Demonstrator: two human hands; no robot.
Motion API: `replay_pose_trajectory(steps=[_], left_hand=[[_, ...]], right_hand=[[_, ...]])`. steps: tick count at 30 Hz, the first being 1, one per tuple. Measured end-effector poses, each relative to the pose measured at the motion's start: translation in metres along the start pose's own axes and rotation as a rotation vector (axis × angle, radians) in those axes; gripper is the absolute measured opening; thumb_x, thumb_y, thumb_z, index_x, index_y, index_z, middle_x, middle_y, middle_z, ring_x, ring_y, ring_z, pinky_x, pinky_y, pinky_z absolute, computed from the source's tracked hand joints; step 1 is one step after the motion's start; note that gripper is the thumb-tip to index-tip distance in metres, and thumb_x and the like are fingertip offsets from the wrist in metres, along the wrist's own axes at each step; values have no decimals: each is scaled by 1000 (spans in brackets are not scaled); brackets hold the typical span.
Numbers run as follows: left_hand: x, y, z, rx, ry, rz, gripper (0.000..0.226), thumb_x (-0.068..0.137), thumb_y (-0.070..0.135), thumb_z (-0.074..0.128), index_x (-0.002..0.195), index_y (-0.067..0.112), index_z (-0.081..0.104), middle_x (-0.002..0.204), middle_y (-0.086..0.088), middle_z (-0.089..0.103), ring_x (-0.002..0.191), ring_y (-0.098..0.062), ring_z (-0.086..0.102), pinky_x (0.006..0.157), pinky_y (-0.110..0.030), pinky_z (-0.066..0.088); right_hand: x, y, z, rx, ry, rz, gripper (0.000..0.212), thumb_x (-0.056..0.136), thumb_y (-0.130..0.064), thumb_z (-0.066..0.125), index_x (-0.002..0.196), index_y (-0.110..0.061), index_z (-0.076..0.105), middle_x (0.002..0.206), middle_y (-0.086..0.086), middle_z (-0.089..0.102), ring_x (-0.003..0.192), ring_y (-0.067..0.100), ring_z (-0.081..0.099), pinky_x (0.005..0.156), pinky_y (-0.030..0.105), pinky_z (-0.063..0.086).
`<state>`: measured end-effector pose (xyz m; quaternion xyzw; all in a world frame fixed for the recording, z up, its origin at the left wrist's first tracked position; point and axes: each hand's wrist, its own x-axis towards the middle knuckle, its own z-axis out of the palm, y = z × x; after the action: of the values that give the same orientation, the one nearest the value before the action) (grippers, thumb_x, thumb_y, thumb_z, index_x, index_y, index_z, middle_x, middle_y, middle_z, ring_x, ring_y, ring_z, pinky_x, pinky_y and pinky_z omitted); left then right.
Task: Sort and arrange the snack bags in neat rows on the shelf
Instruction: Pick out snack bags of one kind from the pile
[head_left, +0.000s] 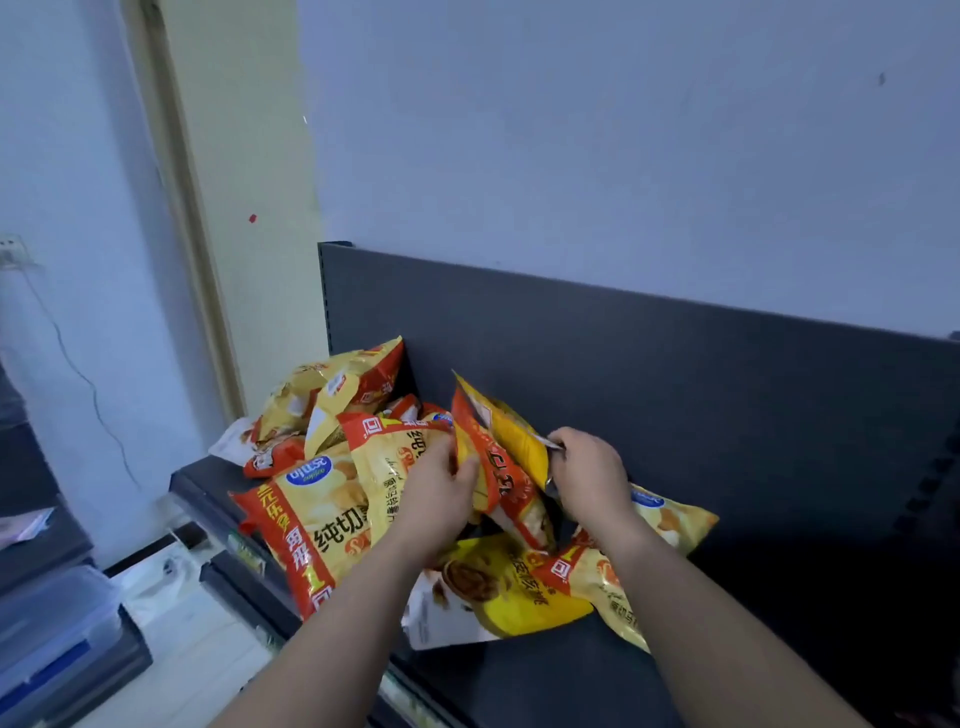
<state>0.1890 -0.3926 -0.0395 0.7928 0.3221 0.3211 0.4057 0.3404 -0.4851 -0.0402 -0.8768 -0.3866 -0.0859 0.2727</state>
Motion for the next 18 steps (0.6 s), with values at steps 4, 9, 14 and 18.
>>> replay_pose_trajectory(steps=[4, 9, 14, 18], left_hand=[[24, 26, -19, -59, -34, 116, 18, 100, 28, 49, 93, 14, 56, 92, -3, 65, 86, -19, 63, 83, -47, 52], [49, 56, -57, -179, -20, 213, 15, 100, 30, 49, 93, 21, 58, 91, -2, 70, 85, -20, 69, 83, -51, 54], [60, 84, -82, -386, 115, 308, 17, 100, 30, 52, 87, 28, 62, 91, 0, 72, 83, -17, 71, 79, -47, 58], [62, 97, -88, -570, 118, 303, 14, 98, 32, 56, 86, 30, 64, 83, 8, 72, 77, -8, 71, 69, -32, 59]], right_hand=[[6, 13, -1, -57, -48, 76, 22, 68, -6, 59, 81, -19, 71, 77, 0, 69, 79, 26, 64, 71, 36, 52], [5, 24, 2, -88, -126, 170, 34, 80, -5, 58, 104, -25, 72, 105, -2, 70, 97, 22, 63, 77, 34, 54], [-7, 29, -16, -98, -443, 141, 59, 82, -20, 71, 138, -22, 53, 140, -6, 51, 125, 15, 49, 97, 26, 45], [-19, 30, -37, 169, -334, 153, 57, 86, -5, 62, 139, -22, 49, 138, -6, 53, 125, 12, 51, 96, 22, 46]])
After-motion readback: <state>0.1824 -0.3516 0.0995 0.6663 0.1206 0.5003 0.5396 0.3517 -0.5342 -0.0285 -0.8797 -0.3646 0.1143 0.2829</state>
